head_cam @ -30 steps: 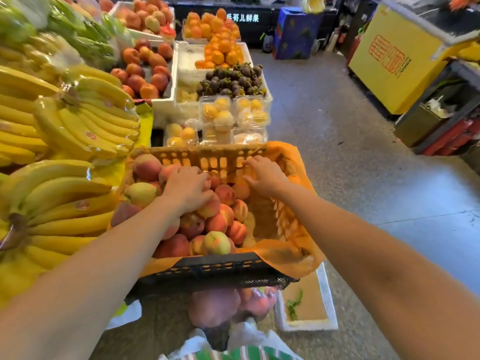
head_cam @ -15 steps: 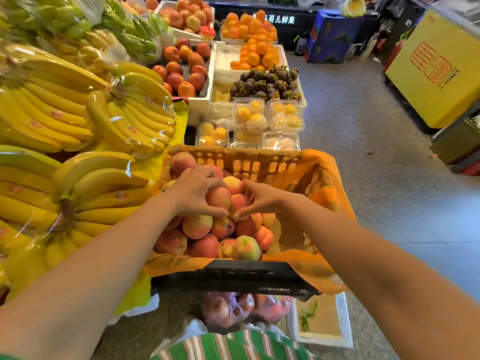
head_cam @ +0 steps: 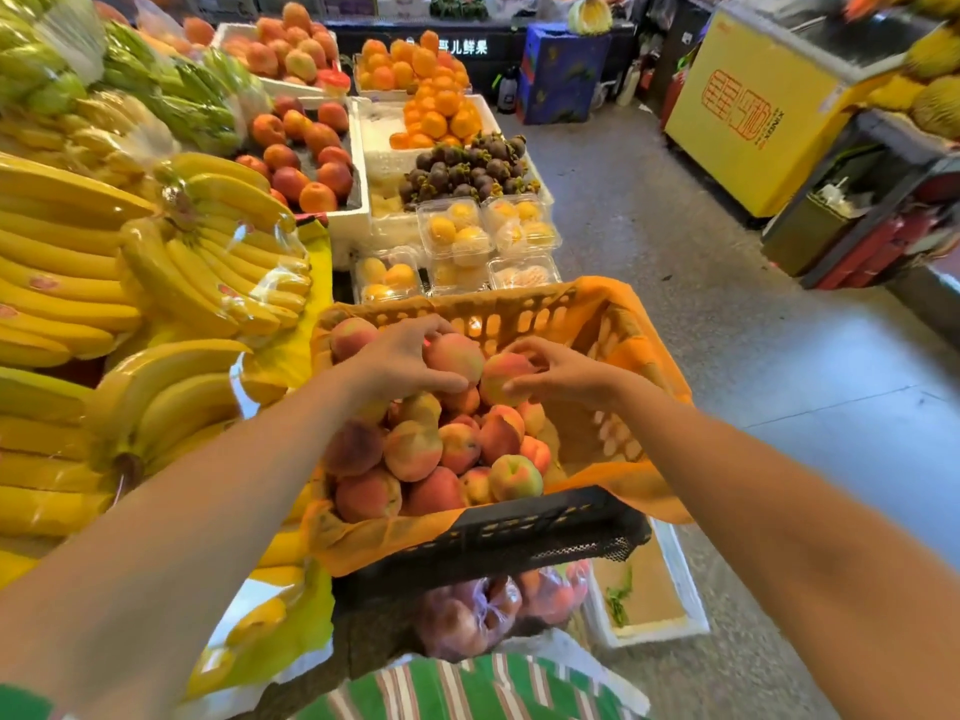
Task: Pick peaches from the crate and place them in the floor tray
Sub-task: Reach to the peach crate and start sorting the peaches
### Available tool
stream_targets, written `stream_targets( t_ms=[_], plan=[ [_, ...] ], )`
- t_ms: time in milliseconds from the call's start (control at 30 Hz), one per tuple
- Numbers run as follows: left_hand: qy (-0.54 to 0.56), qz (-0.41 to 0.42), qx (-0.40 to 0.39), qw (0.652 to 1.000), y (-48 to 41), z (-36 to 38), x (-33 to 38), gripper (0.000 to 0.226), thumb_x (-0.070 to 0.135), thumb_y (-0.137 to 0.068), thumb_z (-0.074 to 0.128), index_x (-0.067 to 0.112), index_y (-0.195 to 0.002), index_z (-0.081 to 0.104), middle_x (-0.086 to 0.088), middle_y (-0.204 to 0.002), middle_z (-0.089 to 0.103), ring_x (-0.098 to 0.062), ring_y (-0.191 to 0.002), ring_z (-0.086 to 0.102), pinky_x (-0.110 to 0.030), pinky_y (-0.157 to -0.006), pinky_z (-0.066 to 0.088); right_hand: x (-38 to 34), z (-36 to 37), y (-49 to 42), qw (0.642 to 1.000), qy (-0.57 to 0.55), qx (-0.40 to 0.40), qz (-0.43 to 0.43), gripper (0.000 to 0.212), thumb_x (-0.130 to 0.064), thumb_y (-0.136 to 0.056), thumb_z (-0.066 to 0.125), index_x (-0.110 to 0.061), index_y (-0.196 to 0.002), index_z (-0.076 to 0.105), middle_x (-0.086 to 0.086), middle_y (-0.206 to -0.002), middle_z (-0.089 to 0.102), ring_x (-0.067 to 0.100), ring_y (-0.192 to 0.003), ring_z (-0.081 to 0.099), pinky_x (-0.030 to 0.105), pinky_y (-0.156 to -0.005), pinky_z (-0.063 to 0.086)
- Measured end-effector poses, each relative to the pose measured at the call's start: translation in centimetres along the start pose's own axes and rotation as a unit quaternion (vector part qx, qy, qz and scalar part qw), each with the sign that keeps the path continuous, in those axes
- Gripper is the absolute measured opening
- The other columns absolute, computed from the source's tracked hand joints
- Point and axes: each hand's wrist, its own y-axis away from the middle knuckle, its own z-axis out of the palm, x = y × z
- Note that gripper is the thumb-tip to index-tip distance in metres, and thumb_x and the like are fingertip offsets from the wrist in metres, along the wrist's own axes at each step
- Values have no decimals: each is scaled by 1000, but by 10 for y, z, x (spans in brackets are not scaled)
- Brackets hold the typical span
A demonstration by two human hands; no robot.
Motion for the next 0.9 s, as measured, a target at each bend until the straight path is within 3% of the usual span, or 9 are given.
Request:
stream_targets(
  t_ms=[67, 200, 267, 400, 467, 567, 633, 733, 900],
  plan=[
    [85, -28, 1, 996, -4, 1, 7, 62, 41, -70, 80, 26, -123, 52, -2, -119, 54, -21, -105, 56, -37, -89, 53, 0, -8, 7, 996, -87, -9, 23, 41, -29, -92, 62, -19, -129, 50, 12, -127, 55, 27, -112, 58, 41, -96, 51],
    [319, -84, -58, 942, -8, 5, 23, 51, 21, -77, 73, 18, -123, 52, -15, -123, 55, -32, -107, 60, -44, -93, 53, 9, -26, 16, 968, -227, -79, 77, 62, -48, -82, 58, -20, -136, 48, 22, -138, 52, 33, -113, 53, 47, -110, 36],
    [375, -87, -97, 918, -13, 7, 29, 53, 17, -73, 68, 14, -124, 54, -20, -124, 58, -36, -108, 61, -46, -96, 52, 11, -34, 18, 962, -251, -86, 70, 64, -50, -82, 60, -18, -137, 48, 23, -135, 54, 31, -109, 51, 46, -105, 41],
    [450, -83, -138, 878, -19, 12, 45, 30, 10, -86, 52, 8, -114, 64, -13, -102, 68, -19, -88, 65, -25, -77, 55, 9, -49, 22, 956, -274, -85, 54, 62, -51, -86, 58, -17, -137, 50, 12, -123, 61, 19, -96, 61, 27, -79, 52],
    [465, -70, -181, 864, -24, 12, 51, 23, 21, -85, 58, 10, -102, 68, -9, -95, 69, -14, -82, 65, -26, -83, 53, 7, -58, 21, 958, -269, -86, 49, 60, -49, -87, 57, -17, -137, 49, 12, -122, 62, 18, -96, 62, 26, -77, 53],
    [418, -30, -217, 882, -31, 11, 58, 18, 24, -88, 58, 6, -94, 57, -9, -88, 55, -13, -71, 52, -31, -82, 43, 2, -70, 19, 964, -249, -88, 38, 51, -39, -92, 55, -19, -138, 49, 12, -127, 61, 19, -102, 63, 26, -76, 54],
    [410, -26, -211, 887, -36, 9, 60, 16, 23, -90, 55, 7, -92, 55, -10, -89, 50, -17, -74, 46, -35, -83, 38, -4, -77, 19, 970, -217, -101, 43, 42, -33, -96, 53, -18, -135, 51, 7, -121, 63, 15, -98, 64, 24, -74, 53],
    [389, -52, -206, 896, -41, 3, 56, 16, 24, -90, 57, 10, -95, 60, -10, -94, 55, -21, -82, 47, -33, -88, 43, -6, -88, 16, 981, -129, -125, 69, 28, -23, -96, 55, -18, -123, 58, 1, -112, 60, 16, -99, 57, 24, -74, 50],
    [377, -100, -199, 899, -45, -2, 51, 23, 27, -81, 64, 9, -95, 65, -3, -85, 68, -17, -84, 61, -32, -91, 50, -1, -93, 3, 966, 30, -203, 156, 48, -14, -89, 67, -18, -133, 51, 2, -115, 57, 19, -94, 58, 27, -75, 53]
  ],
)
